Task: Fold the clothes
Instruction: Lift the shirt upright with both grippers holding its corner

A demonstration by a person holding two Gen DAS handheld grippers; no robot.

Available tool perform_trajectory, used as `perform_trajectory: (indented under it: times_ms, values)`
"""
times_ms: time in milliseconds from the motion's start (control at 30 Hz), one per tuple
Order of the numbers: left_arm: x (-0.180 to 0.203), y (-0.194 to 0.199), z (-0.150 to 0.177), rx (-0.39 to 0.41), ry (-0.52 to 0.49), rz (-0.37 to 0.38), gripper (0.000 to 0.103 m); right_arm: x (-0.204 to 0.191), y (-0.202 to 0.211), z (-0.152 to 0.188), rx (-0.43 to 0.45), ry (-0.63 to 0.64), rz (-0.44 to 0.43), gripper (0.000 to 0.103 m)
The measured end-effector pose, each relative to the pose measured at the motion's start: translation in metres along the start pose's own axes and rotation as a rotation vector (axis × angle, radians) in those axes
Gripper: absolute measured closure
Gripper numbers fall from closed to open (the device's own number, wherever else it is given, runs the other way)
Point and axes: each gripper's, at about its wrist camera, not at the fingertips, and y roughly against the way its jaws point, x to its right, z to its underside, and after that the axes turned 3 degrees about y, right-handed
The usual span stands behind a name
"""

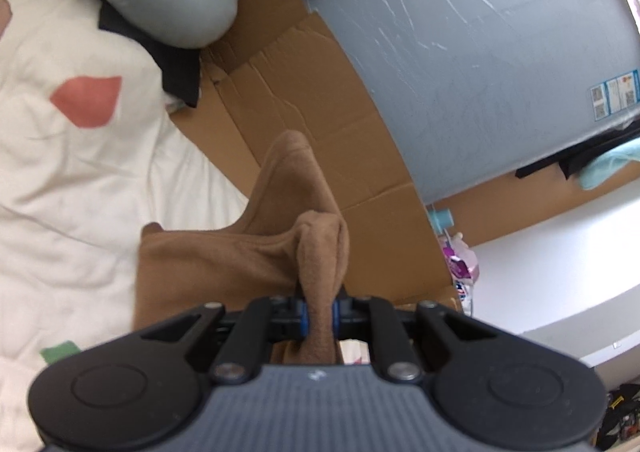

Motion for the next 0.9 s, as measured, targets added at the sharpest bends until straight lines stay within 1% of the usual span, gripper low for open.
perform_trajectory:
  times_ms: [167,367,633,900]
  values:
    - [0.009,-0.018,0.011,0.011,0.005,-0.014,0.092,0.010,0.006,0.013,0.007,-0.054,-0.021,0.100]
    - [0.018,-0.038,0.026,0.015,0.026,-0.010,0.092,0.036,0.021,0.024,0.033,-0.147,-0.014,0.102]
    - [0.022,-0.069,0.043,-0.019,0.031,-0.004,0.092,0.069,0.041,0.037,0.046,-0.249,0.046,0.102]
    - [0.035,-0.097,0.063,-0.085,-0.010,0.003,0.092,0.084,0.048,0.055,-0.010,-0.326,0.055,0.103]
